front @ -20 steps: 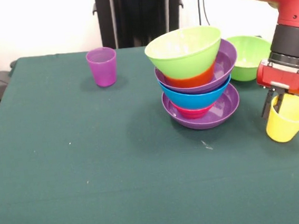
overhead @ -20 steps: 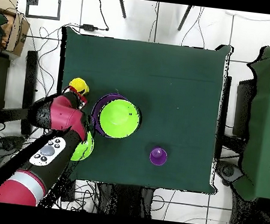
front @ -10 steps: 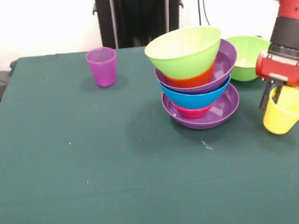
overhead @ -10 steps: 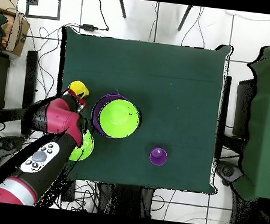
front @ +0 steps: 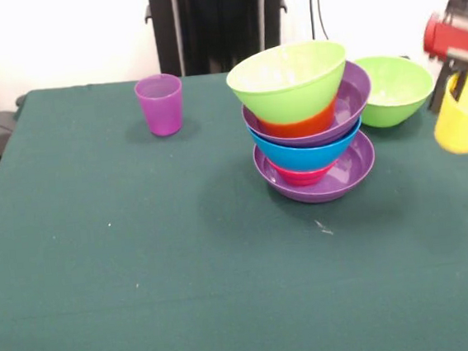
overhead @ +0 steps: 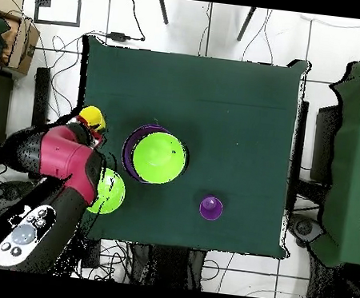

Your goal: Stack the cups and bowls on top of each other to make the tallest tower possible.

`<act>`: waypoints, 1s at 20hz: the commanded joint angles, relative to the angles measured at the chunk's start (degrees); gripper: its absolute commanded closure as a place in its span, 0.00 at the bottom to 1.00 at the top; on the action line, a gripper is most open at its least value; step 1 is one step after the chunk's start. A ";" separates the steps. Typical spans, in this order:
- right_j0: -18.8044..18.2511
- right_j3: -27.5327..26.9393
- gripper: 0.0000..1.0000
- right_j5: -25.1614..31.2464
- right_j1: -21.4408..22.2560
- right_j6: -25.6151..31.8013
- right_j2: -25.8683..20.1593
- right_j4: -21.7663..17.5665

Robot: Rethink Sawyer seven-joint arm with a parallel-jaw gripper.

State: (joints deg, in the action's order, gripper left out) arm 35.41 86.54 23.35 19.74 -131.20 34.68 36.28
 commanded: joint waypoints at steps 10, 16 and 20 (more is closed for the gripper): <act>-4.26 3.22 1.00 14.68 14.71 -3.19 -0.22 -3.86; -8.28 8.13 1.00 14.65 20.85 3.68 -1.89 -6.41; -10.46 8.68 1.00 17.20 23.87 6.49 -1.93 -8.79</act>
State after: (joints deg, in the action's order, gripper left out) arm 28.69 88.34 33.45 38.18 -131.20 38.91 34.73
